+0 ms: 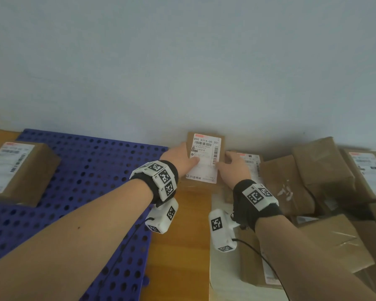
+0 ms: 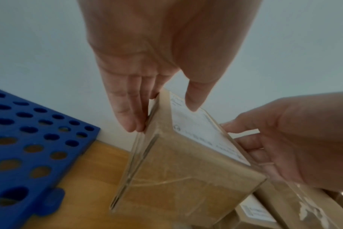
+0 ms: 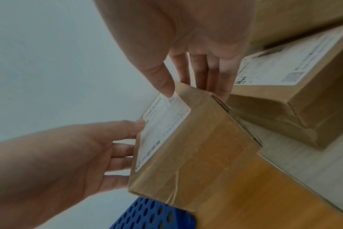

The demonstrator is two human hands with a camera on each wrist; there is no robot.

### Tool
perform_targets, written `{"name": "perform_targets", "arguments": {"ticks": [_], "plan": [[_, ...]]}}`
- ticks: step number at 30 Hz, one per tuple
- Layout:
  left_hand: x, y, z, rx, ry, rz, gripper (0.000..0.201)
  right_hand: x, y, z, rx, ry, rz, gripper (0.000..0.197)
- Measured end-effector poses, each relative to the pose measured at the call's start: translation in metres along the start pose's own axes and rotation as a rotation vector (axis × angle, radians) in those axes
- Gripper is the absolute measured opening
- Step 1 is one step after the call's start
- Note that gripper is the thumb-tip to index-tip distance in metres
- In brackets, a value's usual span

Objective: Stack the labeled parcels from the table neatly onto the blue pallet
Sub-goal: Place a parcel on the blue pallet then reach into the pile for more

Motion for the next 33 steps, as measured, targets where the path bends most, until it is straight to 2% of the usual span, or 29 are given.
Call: {"name": "perform_targets", "arguments": {"ticks": [8,16,23,28,33], "plan": [[-0.031,0.049,0.057,0.145,0.049,-0.004,0.048,-0.04,-0.028,0.034,-0.004,0.129,-0.138,0.045],[-0.082,0.107,0.114,0.207,0.025,-0.008,0.041,-0.101,-0.076,0.083,-0.026,0.212,-0.161,0.044],[-0.171,0.167,0.126,0.204,0.007,-0.068,0.038,-0.163,-0.153,0.105,0.001,0.203,-0.155,0.045],[-0.227,0.208,0.133,0.18,-0.057,-0.1,0.032,-0.204,-0.207,0.117,0.049,0.175,-0.1,0.045],[-0.272,0.22,0.129,0.12,-0.067,-0.134,0.032,-0.22,-0.24,0.128,0.085,0.126,-0.071,0.043]]}}
Point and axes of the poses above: each hand's wrist, its own z-axis away from the middle knuckle, its own y-axis out of the back of the hand, x = y × z, the point moved 7 cm from there along -z, towards the middle knuckle, and after that the axes turned 1 degree about -y, right-handed, at the moved point
